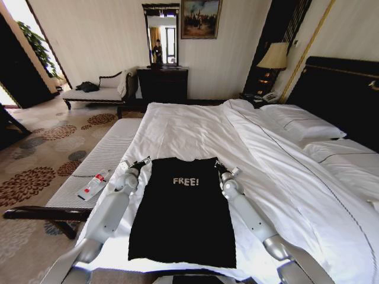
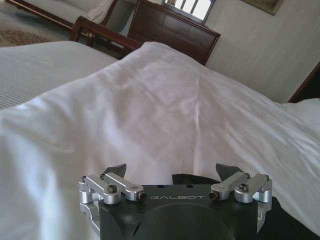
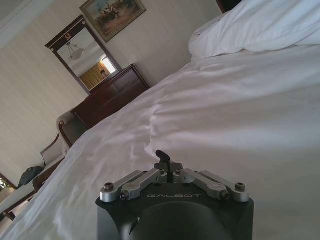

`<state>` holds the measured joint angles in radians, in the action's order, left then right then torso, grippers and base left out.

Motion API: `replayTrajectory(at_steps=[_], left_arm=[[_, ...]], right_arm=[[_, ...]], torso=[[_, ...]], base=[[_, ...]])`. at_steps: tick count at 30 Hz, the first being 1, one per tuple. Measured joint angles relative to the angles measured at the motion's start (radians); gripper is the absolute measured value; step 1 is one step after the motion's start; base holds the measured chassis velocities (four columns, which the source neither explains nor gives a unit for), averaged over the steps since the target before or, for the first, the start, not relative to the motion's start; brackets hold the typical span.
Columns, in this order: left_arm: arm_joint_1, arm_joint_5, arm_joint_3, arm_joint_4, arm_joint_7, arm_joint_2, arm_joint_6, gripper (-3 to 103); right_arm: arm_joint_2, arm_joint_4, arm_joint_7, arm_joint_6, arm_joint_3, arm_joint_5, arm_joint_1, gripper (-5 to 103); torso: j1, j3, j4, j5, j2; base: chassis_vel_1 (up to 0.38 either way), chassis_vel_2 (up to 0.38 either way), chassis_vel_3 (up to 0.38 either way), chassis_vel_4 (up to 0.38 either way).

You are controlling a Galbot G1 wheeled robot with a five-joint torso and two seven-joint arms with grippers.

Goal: Fold the clothes on the bed.

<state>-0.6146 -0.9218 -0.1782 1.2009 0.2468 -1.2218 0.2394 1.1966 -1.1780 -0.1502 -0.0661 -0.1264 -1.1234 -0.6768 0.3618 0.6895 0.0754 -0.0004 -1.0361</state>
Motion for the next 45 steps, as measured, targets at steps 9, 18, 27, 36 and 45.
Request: replayTrajectory(at_steps=[9,18,27,36,45], left_arm=[[0.114,0.017,0.014,-0.208,-0.050,-0.126,-0.009,100],[0.117,0.040,-0.006,-0.235,-0.052,-0.145,-0.009,84],[0.130,0.050,-0.017,-0.257,-0.059,-0.146,-0.012,51],[0.129,0.050,-0.017,-0.258,-0.063,-0.141,-0.011,19],[0.155,0.029,-0.017,-0.238,-0.072,-0.127,-0.012,0]], right_arm=[[0.001,-0.002,-0.007,0.000,0.011,0.004,0.006,0],[0.000,-0.011,-0.011,0.002,0.018,0.005,0.006,0],[0.008,-0.007,-0.018,0.003,0.023,0.016,0.006,0],[0.002,-0.005,-0.022,0.003,0.025,0.017,0.010,0],[-0.003,-0.025,-0.025,-0.023,0.024,0.016,0.021,0]], torso=[[0.000,0.000,0.0004,0.0001,0.000],[0.000,0.000,0.0000,0.0000,0.000],[0.000,0.000,0.0001,-0.0002,0.000],[0.000,0.000,0.0002,-0.0001,0.000],[0.000,0.000,0.0003,-0.0001,0.000]], base=[[0.000,0.000,0.000,0.000],[0.000,0.000,0.000,0.000],[0.000,0.000,0.000,0.000],[0.000,0.000,0.000,0.000],[0.000,0.000,0.000,0.000]])
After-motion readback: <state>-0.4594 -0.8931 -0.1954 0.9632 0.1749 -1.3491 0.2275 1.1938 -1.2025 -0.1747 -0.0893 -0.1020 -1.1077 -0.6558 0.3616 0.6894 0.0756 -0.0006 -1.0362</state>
